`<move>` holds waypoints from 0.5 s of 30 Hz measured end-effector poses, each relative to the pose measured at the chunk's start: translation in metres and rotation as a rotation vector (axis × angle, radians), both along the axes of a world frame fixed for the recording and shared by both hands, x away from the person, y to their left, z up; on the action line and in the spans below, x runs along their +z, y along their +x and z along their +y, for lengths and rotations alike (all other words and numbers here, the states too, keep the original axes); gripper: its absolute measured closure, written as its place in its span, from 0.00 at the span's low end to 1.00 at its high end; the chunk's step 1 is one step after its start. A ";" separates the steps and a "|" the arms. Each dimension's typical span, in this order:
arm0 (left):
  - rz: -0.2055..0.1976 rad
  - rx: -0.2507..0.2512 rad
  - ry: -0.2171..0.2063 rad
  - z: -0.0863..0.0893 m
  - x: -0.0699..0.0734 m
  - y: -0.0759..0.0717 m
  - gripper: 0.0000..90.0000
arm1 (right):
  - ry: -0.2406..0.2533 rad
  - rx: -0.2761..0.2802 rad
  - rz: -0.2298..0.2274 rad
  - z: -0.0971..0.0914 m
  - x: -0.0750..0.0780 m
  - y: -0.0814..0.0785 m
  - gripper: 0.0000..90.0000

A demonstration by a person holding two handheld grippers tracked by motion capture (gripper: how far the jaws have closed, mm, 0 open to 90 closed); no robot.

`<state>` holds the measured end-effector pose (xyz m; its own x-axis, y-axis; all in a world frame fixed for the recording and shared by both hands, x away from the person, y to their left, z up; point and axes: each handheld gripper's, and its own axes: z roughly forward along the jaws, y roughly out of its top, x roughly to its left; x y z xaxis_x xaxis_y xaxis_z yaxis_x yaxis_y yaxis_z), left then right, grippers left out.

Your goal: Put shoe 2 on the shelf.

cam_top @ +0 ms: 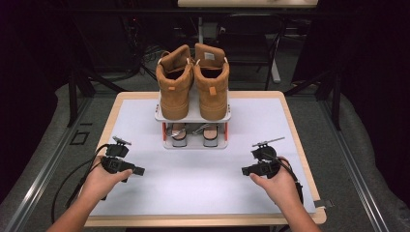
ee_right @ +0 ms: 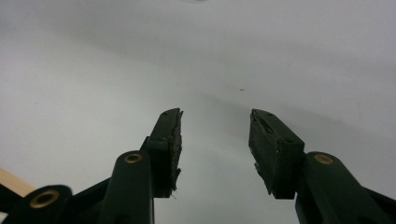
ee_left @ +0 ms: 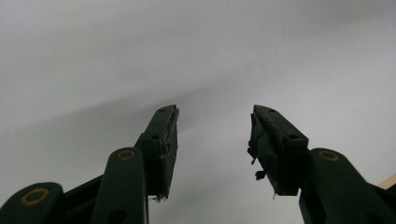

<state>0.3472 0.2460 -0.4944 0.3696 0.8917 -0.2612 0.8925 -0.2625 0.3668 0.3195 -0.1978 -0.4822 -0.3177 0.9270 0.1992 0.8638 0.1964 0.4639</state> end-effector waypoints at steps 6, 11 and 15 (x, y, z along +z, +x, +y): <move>-0.023 -0.030 -0.004 -0.001 -0.025 -0.008 0.57 | 0.076 -0.049 -0.067 -0.006 -0.027 -0.009 0.60; -0.042 -0.037 0.015 -0.003 -0.038 -0.012 0.57 | 0.043 -0.045 -0.083 -0.010 -0.041 -0.015 0.61; -0.073 -0.025 -0.005 -0.002 -0.041 -0.015 0.57 | 0.038 -0.052 -0.116 -0.010 -0.047 -0.019 0.61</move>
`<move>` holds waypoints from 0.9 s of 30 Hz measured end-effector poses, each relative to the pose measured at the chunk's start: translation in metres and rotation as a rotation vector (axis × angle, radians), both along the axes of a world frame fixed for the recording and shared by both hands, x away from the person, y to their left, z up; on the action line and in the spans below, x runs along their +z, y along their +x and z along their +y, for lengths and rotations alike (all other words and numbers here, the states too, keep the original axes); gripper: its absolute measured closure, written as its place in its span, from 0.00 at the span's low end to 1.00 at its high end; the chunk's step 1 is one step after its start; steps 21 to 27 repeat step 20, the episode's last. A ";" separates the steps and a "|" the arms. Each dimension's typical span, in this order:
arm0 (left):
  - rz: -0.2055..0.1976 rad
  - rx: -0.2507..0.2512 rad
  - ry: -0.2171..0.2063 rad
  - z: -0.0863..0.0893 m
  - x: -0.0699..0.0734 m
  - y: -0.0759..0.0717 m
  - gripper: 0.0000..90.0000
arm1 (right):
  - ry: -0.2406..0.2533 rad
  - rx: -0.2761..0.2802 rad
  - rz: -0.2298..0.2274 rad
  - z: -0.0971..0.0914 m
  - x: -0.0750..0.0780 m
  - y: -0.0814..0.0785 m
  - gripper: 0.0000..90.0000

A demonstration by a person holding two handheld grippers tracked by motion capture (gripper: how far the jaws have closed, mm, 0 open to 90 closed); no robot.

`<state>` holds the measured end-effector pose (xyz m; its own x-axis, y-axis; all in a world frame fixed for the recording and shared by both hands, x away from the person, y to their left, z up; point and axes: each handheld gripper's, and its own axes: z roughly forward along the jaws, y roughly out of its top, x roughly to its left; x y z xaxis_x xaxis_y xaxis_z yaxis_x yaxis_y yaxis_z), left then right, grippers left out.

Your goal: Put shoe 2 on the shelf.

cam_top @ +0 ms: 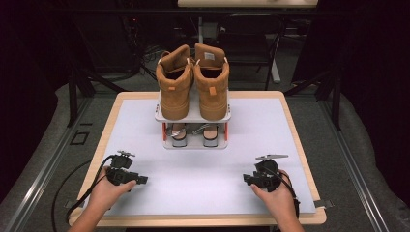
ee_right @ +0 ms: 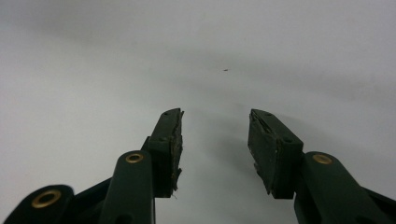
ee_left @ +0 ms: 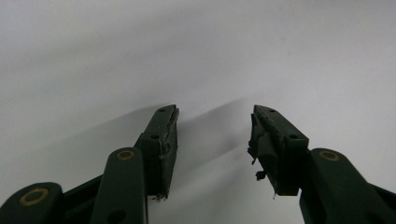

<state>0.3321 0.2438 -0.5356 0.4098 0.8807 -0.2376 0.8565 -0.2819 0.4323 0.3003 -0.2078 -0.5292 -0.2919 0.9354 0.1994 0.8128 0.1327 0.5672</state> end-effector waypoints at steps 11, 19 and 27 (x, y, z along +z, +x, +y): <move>-0.071 -0.029 0.059 -0.001 0.002 -0.011 0.56 | -0.016 -0.001 -0.063 0.000 -0.016 -0.014 0.60; -0.096 -0.022 0.048 0.006 -0.002 -0.014 0.55 | -0.039 0.015 -0.153 0.007 -0.022 -0.017 0.54; -0.101 -0.017 0.046 0.008 -0.003 -0.014 0.55 | -0.046 0.020 -0.161 0.008 -0.022 -0.017 0.53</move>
